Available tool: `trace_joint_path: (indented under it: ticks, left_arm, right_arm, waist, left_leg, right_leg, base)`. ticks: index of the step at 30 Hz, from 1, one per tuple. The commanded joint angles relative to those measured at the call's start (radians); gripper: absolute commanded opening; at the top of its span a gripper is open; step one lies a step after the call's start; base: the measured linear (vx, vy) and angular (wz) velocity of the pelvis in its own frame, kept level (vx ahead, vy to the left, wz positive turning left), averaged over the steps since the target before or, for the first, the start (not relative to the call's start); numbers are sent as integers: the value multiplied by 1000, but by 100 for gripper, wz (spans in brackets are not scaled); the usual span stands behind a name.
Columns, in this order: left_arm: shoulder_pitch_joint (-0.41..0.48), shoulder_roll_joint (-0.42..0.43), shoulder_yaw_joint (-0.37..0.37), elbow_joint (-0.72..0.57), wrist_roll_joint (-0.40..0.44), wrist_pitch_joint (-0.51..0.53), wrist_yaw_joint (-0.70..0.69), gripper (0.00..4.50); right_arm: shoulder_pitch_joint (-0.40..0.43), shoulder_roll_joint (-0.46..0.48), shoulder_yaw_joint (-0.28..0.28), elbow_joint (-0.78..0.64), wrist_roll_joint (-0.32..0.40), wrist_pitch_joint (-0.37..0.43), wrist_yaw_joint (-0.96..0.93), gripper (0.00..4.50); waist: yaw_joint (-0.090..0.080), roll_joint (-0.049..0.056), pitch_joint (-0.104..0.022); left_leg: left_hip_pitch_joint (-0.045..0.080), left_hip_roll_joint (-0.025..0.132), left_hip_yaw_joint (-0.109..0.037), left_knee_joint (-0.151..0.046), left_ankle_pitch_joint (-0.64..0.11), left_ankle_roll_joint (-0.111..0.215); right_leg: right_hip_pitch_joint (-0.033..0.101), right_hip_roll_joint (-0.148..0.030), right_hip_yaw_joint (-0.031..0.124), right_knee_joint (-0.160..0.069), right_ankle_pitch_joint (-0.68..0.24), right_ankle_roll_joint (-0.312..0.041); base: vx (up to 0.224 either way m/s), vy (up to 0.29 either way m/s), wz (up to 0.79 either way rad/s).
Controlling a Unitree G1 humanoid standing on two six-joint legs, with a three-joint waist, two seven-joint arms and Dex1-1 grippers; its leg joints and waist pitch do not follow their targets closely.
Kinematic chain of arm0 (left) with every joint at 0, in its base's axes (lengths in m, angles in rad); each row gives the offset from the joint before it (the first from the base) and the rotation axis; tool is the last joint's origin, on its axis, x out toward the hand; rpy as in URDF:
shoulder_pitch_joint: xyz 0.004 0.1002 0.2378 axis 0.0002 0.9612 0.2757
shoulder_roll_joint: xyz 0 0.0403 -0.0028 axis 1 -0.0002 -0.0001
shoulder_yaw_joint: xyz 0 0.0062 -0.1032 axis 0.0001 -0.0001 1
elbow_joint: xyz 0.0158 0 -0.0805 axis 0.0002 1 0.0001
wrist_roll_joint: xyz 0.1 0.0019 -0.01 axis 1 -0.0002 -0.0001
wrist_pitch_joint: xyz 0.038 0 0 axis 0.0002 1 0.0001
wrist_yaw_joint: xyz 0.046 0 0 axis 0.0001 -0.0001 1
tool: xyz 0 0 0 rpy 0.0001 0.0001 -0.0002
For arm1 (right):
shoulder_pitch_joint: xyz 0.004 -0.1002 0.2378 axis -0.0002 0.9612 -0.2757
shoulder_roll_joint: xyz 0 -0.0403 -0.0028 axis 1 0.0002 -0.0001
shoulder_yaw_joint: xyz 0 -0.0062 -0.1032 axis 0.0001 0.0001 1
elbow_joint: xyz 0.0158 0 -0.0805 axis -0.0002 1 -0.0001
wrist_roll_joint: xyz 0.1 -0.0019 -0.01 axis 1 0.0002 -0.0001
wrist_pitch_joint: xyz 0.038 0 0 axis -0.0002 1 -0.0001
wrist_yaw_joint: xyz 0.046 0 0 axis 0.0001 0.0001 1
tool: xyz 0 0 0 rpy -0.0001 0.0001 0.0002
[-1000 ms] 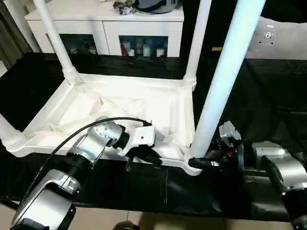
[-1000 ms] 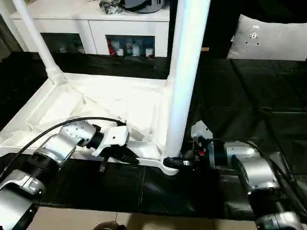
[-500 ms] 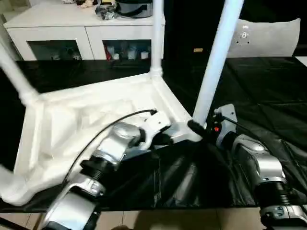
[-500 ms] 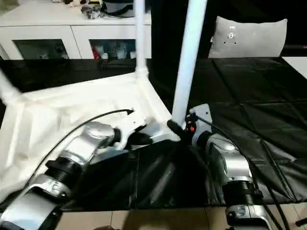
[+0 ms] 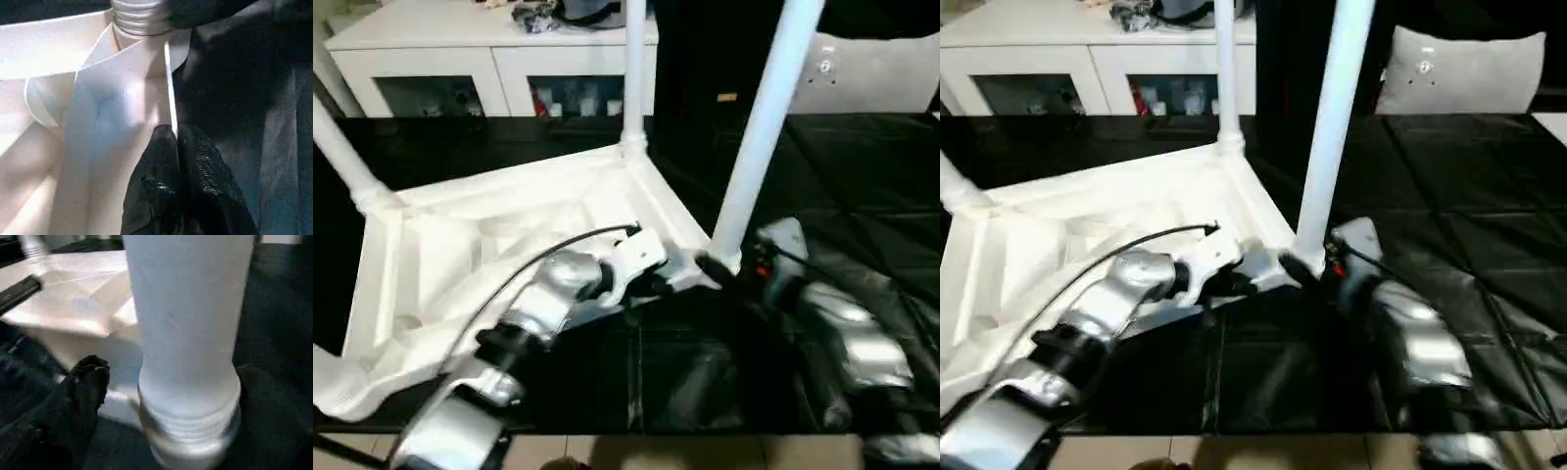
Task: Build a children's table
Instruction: Rotate leg to tighten
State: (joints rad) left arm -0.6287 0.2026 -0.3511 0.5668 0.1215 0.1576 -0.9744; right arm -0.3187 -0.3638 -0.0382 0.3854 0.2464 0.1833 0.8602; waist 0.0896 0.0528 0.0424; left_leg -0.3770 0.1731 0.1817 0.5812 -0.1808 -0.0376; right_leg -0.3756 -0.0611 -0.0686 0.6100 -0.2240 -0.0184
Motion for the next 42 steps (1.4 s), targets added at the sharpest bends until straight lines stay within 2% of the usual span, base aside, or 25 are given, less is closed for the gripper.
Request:
trace_joint_path:
  ticks: [1, 2, 3, 5, 9, 10, 13, 14, 18, 19, 20, 24, 29, 35, 36, 38, 39, 40, 42]
  left_arm:
    - [14, 47, -51, -5, 11, -75, -111, 0]
    - [17, 63, -63, -6, 12, -85, -140, 0]
    - [19, 73, -71, -5, 13, -93, -158, 0]
    - [21, 86, -80, -5, 12, -109, -186, 0]
    - [17, 138, -109, 8, -8, -190, -320, 0]
    - [17, 138, -109, 8, -8, -190, -320, 0]
    - [9, 157, -124, 20, -4, -225, -362, 0]
    - [2, 169, -137, 30, 3, -252, -388, 0]
    - [-7, 181, -153, 39, 12, -287, -430, 0]
    - [-7, 182, -156, 39, 12, -292, -437, 0]
    - [-8, 183, -156, 39, 11, -294, -439, 0]
    - [-10, 183, -163, 39, 7, -306, -454, 0]
    - [-14, 179, -165, 49, 5, -319, -461, 0]
    - [-17, 177, -160, 64, 2, -327, -466, 0]
    - [-12, 176, -155, 62, -5, -320, -466, 0]
    - [-12, 176, -155, 62, -5, -320, -466, 0]
    - [-10, 175, -152, 61, -9, -316, -465, 0]
    - [-3, 165, -133, 51, -23, -278, -440, 0]
    - [3, 145, -101, 39, -38, -213, -380, 0]
  right_arm:
    - [3, -55, 27, -42, 20, -4, 112, 446]
    - [5, -75, 30, -47, 22, -2, 138, 446]
    - [7, -87, 31, -51, 23, -1, 154, 446]
    - [9, -102, 36, -55, 24, -6, 179, 446]
    - [11, -164, 76, -72, 36, -26, 320, 446]
    - [11, -164, 76, -72, 36, -26, 320, 446]
    - [10, -179, 97, -78, 33, -28, 367, 446]
    - [9, -188, 116, -83, 28, -27, 394, 446]
    - [7, -193, 147, -87, 31, -8, 437, 446]
    - [6, -192, 153, -87, 34, 0, 448, 446]
    - [6, -192, 154, -87, 34, 1, 451, 429]
    - [7, -190, 169, -91, 42, 20, 478, 400]
    - [9, -185, 174, -89, 46, 19, 482, 347]
    - [18, -181, 181, -101, 55, 37, 489, 309]
    - [25, -178, 180, -111, 60, 46, 488, 288]
    - [25, -178, 180, -111, 60, 46, 488, 288]
    - [28, -176, 180, -116, 63, 51, 486, 280]
    - [34, -158, 168, -126, 71, 73, 448, 273]
    - [38, -124, 146, -135, 80, 116, 373, 271]
  waist:
    - [5, -15, -58]
    - [9, -20, -60]
    - [10, -16, -61]
    - [11, -15, -60]
    - [19, -16, -59]
    - [24, -20, -60]
    - [30, -19, -60]
    - [33, -22, -59]
    - [38, -21, -59]
    - [37, -28, -59]
    - [42, -24, -60]
    - [51, -25, -61]
    - [52, -26, -63]
    - [52, -27, -63]
    - [53, -26, -63]
    - [53, -26, -63]
    - [53, -27, -64]
    - [52, -22, -63]
    - [49, -23, -62]
  left_leg:
    - [8, 64, -29, -56, -132, 107]
    - [6, 65, -28, -53, -116, 116]
    - [5, 67, -26, -51, -96, 125]
    - [6, 67, -25, -49, -106, 130]
    - [8, 71, -24, -50, -125, 119]
    - [8, 71, -24, -49, -122, 121]
    - [9, 72, -24, -49, -114, 124]
    - [9, 71, -25, -49, -116, 126]
    - [10, 73, -24, -50, -125, 113]
    - [10, 72, -23, -50, -125, 113]
    - [11, 73, -23, -49, -121, 112]
    - [13, 75, -23, -49, -114, 108]
    - [10, 72, -23, -46, -106, 109]
    - [11, 72, -24, -46, -111, 106]
    - [11, 72, -24, -46, -111, 106]
    - [10, 72, -24, -46, -107, 106]
    - [10, 72, -24, -46, -103, 106]
    - [11, 73, -23, -46, -104, 106]
    - [11, 73, -24, -48, -114, 99]
  right_leg:
    - [47, -98, 50, -77, -58, -216]
    - [48, -97, 50, -72, -47, -215]
    - [44, -96, 50, -67, -19, -221]
    - [40, -96, 49, -68, -17, -229]
    - [39, -98, 49, -68, -54, -232]
    - [39, -99, 49, -66, -52, -232]
    - [36, -99, 50, -64, -40, -231]
    - [36, -100, 49, -66, -56, -227]
    - [35, -100, 50, -65, -76, -224]
    - [35, -99, 50, -66, -77, -224]
    - [35, -101, 51, -65, -80, -224]
    - [33, -101, 52, -61, -61, -227]
    - [36, -102, 51, -58, -43, -229]
    - [35, -101, 51, -60, -61, -225]
    - [36, -101, 51, -60, -62, -224]
    - [36, -101, 51, -59, -57, -224]
    - [37, -101, 50, -58, -50, -224]
    - [35, -100, 51, -58, -44, -226]
    - [35, -101, 50, -59, -56, -235]
  base:
    - [0, 0, 0]
    - [0, 0, 0]
    - [0, 0, 0]
    - [0, 0, 0]
    - [0, 0, 0]
    - [0, 0, 0]
    - [0, 0, 0]
    - [0, 0, 0]
    - [0, 0, 0]
    - [0, 0, 0]
    - [0, 0, 0]
    - [0, 0, 0]
    - [0, 0, 0]
    - [0, 0, 0]
    - [0, 0, 0]
    - [0, 0, 0]
    - [0, 0, 0]
    - [0, 0, 0]
    - [0, 0, 0]
